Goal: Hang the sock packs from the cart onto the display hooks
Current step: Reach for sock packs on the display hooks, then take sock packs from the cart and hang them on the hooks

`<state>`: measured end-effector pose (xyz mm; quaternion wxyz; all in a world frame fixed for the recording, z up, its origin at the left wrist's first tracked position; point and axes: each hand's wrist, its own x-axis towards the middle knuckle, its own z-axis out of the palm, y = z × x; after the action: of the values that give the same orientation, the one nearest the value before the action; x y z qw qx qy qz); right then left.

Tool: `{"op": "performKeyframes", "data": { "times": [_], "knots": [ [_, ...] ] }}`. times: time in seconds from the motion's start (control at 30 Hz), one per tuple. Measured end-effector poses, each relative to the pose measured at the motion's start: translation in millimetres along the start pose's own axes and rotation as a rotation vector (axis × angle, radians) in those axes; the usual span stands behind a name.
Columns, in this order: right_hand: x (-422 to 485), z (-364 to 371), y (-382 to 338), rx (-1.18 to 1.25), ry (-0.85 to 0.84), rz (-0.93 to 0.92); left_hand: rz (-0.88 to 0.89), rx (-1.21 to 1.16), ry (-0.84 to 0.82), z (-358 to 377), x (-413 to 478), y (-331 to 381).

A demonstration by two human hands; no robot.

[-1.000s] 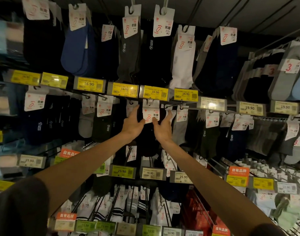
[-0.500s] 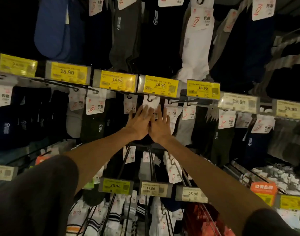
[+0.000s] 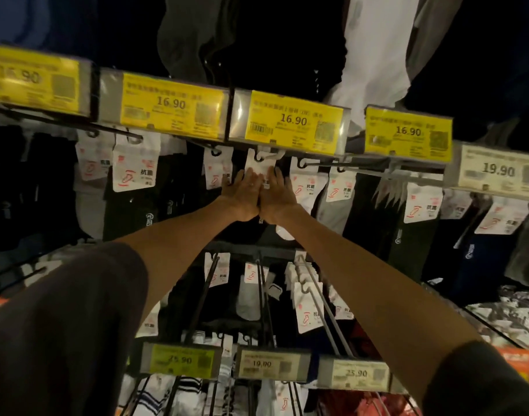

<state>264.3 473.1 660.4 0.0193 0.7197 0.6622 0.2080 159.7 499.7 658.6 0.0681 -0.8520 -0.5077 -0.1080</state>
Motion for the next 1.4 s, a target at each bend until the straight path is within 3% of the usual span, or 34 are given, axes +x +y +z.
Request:
{"op": "performKeyframes", "data": {
  "times": [0.37,0.43,0.67,0.83,1.0,1.13,1.3,1.33,1.4],
  "knots": [
    [-29.3,-4.0,2.3,0.021,-0.026,-0.072,0.045,-0.051,-0.090,-15.7,-36.4,4.6],
    [-55.4,0.0,-9.2,0.133,0.011,-0.104,0.048,-0.113,-0.077,-15.8,-56.7,7.9],
    [-189.4,2.9,-31.1,0.666,0.286,-0.234,0.255,-0.532,0.102,-4.3,-174.4,9.8],
    [-252.9,0.7,-43.0,0.715,0.374,-0.284,0.277,-0.628,0.309,10.4,-249.4,27.3],
    [-319.9,19.5,-62.3,0.759,0.325,-0.321,0.234,-0.601,0.304,38.8,-317.9,39.3],
    [-388.1,70.8,-89.7,0.801,0.293,-0.330,0.228,-0.553,0.422,85.3,-402.4,54.9],
    [-471.9,138.4,-123.1,0.953,0.134,-0.319,-0.011,-0.720,0.104,171.8,-481.8,69.8],
    [-488.9,157.9,-131.0,0.948,0.070,-0.355,-0.038,-0.737,0.048,189.9,-494.8,71.9],
    [-520.1,197.4,-148.0,0.985,-0.098,-0.251,-0.055,-0.763,-0.092,221.0,-519.9,79.1]
  ]
}}
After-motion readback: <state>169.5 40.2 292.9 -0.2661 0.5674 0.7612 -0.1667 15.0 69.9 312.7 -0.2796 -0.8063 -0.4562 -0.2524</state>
